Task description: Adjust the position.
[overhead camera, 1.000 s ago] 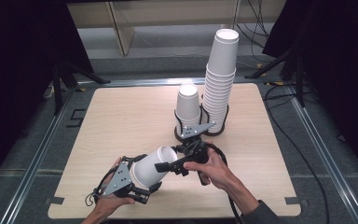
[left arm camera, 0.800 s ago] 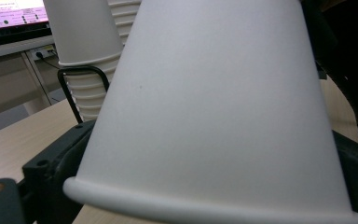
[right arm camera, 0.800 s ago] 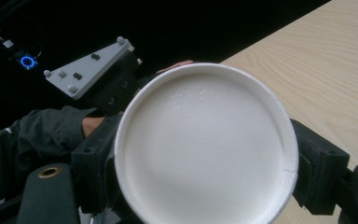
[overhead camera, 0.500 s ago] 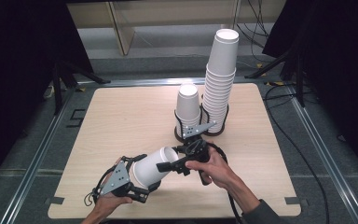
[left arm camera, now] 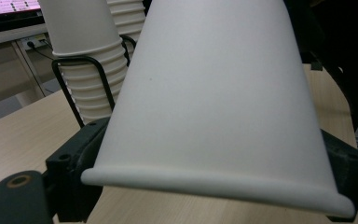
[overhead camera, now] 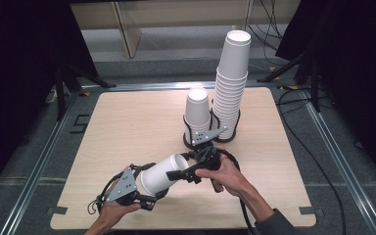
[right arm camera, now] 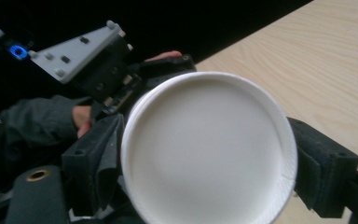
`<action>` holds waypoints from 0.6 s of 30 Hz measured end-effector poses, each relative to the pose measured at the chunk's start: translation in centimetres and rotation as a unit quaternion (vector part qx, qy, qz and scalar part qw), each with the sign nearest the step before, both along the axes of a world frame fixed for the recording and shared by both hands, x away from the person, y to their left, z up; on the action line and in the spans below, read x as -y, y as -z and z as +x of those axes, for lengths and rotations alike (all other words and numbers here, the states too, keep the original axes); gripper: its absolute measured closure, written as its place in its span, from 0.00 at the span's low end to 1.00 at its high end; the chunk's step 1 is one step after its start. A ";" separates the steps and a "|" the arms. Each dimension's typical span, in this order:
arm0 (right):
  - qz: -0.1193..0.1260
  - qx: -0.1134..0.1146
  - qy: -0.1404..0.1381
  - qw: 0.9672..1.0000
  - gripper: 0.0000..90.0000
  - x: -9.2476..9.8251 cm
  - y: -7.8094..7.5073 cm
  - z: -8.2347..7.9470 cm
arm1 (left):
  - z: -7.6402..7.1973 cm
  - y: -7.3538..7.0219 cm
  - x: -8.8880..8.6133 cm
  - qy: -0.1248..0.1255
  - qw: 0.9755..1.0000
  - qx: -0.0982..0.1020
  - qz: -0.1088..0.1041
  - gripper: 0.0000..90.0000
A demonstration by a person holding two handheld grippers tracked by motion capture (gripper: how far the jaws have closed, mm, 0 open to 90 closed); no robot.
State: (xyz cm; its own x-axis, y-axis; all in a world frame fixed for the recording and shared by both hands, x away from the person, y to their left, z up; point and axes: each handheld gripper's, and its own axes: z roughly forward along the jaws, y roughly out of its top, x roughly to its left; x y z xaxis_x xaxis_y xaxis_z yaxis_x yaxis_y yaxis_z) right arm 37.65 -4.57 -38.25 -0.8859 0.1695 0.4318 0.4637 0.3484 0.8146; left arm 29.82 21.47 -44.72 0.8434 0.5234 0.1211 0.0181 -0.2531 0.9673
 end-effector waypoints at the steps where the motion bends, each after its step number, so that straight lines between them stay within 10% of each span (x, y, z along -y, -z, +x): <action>1: -0.008 0.010 0.005 1.000 0.18 0.0 0.0 0.0 | 0.0 0.0 0.0 -0.001 1.000 0.000 0.007 0.15; 13: -0.097 0.112 0.008 0.989 0.18 0.3 -2.1 -1.1 | 0.1 0.0 0.4 0.015 0.997 -0.032 0.064 0.16; 18: -0.142 0.167 0.004 0.976 0.20 0.0 -2.6 -1.8 | 0.2 0.0 0.4 0.021 0.995 -0.040 0.094 0.16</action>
State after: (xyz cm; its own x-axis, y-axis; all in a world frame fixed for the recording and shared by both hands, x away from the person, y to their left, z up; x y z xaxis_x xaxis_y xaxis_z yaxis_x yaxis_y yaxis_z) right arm 35.84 -4.54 -35.65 -0.9674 0.2474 0.0535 0.1920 0.5795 0.7920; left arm 30.06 21.07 -44.72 0.8750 0.4617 0.1452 0.0782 -0.4310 0.8990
